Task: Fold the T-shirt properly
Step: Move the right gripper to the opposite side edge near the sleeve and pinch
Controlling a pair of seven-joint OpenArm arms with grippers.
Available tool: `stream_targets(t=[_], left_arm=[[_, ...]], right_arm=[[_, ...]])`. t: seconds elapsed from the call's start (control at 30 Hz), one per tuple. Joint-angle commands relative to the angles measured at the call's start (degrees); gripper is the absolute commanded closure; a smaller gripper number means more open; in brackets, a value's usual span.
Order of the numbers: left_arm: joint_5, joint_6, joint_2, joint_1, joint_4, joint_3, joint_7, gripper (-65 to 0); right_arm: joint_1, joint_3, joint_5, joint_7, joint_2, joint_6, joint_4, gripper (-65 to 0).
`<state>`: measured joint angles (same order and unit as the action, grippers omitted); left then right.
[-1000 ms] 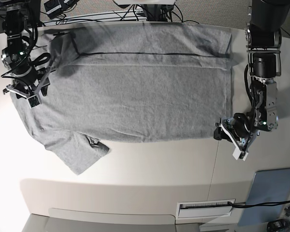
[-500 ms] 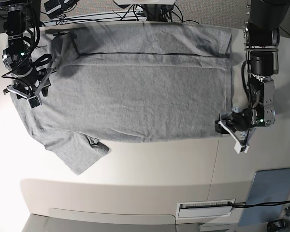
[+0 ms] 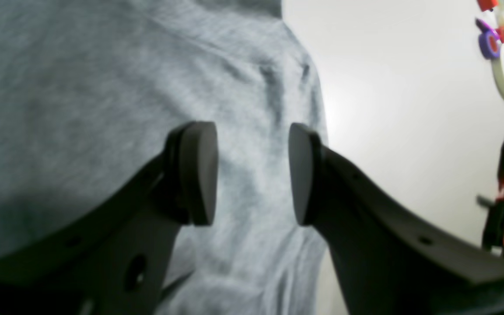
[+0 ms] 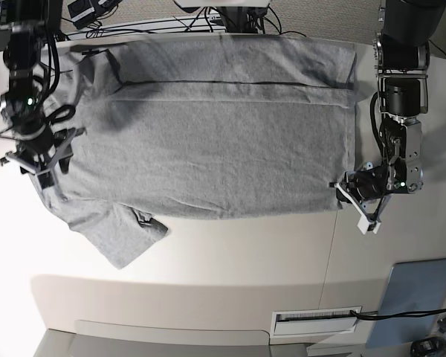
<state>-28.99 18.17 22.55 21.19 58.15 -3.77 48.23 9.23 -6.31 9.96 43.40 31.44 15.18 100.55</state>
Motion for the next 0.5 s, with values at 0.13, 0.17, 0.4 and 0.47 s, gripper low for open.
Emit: stream_targets(t=[0.13, 0.17, 0.4, 0.47], left_arm=[[-0.3, 2.9, 0.8, 1.5, 0.8, -0.2, -0.4, 0.0], [-0.2, 2.9, 0.8, 1.5, 0.8, -0.2, -0.4, 0.0], [-0.2, 2.9, 0.8, 1.5, 0.8, -0.2, -0.2, 0.0], [-0.2, 2.9, 0.8, 1.5, 0.8, -0.2, -0.2, 0.0]], right_arm=[[-12.4, -0.5, 3.7, -1.6, 1.2, 5.4, -12.4, -26.2], [-15.2, -0.5, 4.3, -1.6, 1.2, 6.6, -15.2, -26.2], [-35.3, -0.5, 4.3, 1.9, 0.4, 14.8, -40.2, -26.2], [-40.5, -0.4, 3.7, 0.9, 0.0, 17.0, -48.3, -26.2]])
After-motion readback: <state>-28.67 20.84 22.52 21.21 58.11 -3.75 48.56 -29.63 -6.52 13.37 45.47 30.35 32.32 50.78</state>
